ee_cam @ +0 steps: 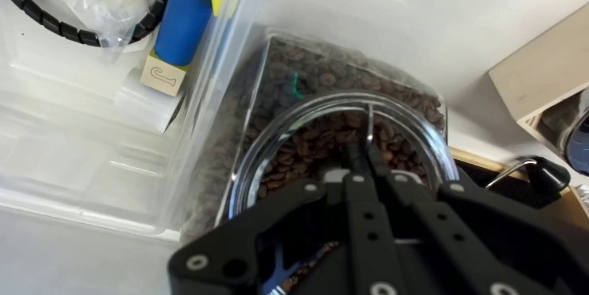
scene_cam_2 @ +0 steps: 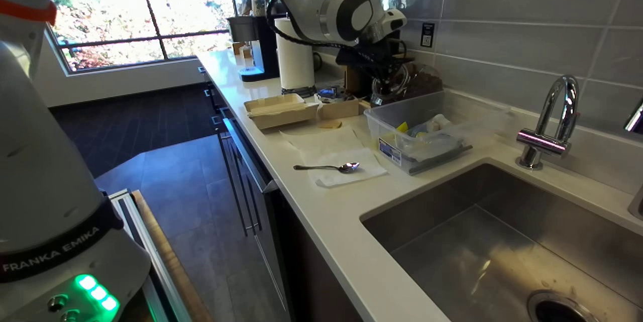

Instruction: Take one scoop of coffee grounds using the scooper in the coffee jar, empty the scoop onto the napkin then place the scooper back in the jar

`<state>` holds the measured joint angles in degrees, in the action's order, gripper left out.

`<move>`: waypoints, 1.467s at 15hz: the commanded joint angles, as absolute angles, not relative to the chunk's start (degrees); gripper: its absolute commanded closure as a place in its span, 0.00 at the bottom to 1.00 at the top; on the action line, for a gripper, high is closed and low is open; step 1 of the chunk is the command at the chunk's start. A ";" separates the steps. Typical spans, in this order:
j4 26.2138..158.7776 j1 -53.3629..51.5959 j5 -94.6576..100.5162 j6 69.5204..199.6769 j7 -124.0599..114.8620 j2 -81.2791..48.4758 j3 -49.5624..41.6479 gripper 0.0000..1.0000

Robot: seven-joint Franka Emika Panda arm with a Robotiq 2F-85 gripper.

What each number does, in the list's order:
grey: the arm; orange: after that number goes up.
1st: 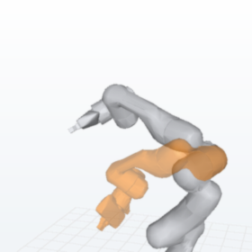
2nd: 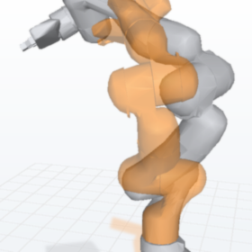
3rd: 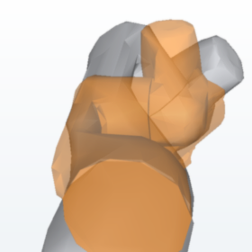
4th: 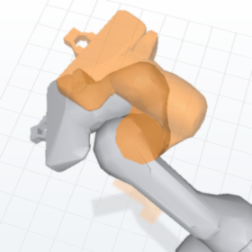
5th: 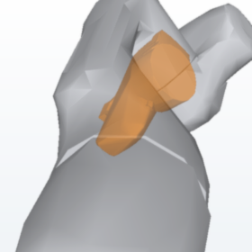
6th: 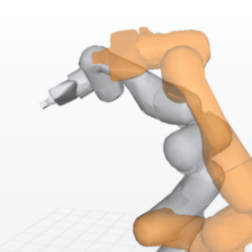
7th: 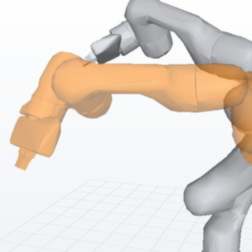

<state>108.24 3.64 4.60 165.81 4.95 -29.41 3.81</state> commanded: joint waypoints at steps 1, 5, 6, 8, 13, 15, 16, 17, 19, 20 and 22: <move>109.42 6.30 -0.12 163.70 7.36 -28.15 6.86 0.99; 109.53 9.21 -4.27 163.91 8.86 -28.12 9.39 0.99; 109.49 10.50 -5.87 163.81 9.70 -28.16 10.68 0.99; 109.40 12.70 -8.78 163.50 11.29 -28.26 12.82 0.99; 109.10 15.25 -13.23 161.54 13.72 -28.50 14.95 0.99; 108.94 16.32 -15.18 161.28 14.91 -28.70 16.20 0.99; 108.88 16.56 -15.97 161.14 15.28 -28.76 16.45 0.99; 108.69 17.27 -17.30 160.63 15.93 -28.89 17.37 0.99; 108.52 18.05 -19.50 159.72 16.94 -28.97 18.39 0.99; 108.39 18.27 -20.44 159.31 17.39 -29.05 18.65 0.99; 108.23 18.74 -22.29 158.65 18.21 -29.10 19.25 0.99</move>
